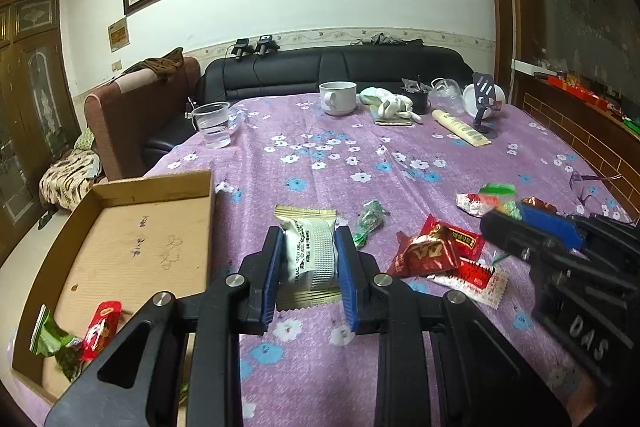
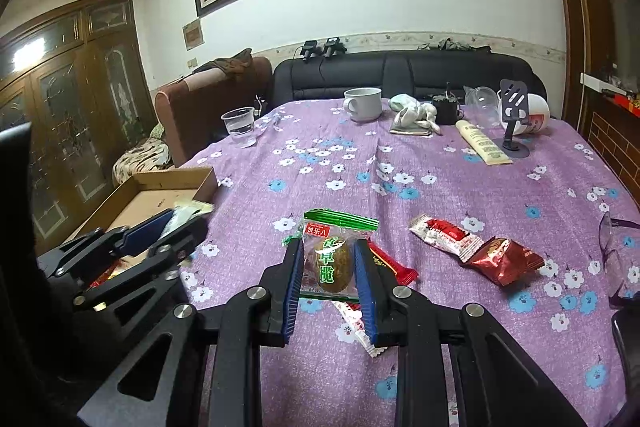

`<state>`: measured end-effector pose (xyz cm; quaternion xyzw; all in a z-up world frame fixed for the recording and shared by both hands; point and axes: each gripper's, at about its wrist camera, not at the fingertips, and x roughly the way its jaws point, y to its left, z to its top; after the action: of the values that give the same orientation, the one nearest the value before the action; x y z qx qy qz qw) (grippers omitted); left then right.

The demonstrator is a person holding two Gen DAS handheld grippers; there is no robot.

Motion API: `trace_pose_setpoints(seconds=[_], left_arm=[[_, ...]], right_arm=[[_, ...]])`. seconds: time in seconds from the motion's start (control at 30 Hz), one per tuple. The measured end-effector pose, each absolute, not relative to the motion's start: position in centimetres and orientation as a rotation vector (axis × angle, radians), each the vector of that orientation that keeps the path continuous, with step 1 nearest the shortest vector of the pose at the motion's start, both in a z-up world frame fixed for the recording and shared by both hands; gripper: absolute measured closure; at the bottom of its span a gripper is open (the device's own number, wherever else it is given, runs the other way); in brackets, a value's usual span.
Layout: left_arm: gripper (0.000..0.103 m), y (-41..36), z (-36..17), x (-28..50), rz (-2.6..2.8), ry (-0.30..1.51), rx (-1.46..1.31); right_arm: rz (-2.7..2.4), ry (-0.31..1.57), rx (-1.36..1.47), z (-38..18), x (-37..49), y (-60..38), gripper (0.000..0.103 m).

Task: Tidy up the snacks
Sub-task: 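Carry both packets into the cardboard box and open both grippers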

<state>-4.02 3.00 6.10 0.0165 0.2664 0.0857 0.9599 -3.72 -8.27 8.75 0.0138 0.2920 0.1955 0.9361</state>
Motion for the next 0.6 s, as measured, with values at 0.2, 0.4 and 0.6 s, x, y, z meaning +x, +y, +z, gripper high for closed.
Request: trace_pose_setpoints(seconds=[0.2, 0.4, 0.6], left_arm=[[0.079, 6.1, 7.5, -6.0, 0.207, 0.525, -0.018], [0.079, 11.2, 8.3, -7.7, 0.281, 0.52, -0.093], [0.079, 16.9, 6.4, -8.8, 0.366, 0.583, -0.182]], right_arm=[[0.453, 0.612, 0.053, 9.9, -4.5, -7.3, 0.077], [0.592, 0.661, 0.04, 10.6, -5.9, -3.1, 0.077], [0.734, 0.709, 0.004, 10.7, -6.7, 3.2, 0.077]])
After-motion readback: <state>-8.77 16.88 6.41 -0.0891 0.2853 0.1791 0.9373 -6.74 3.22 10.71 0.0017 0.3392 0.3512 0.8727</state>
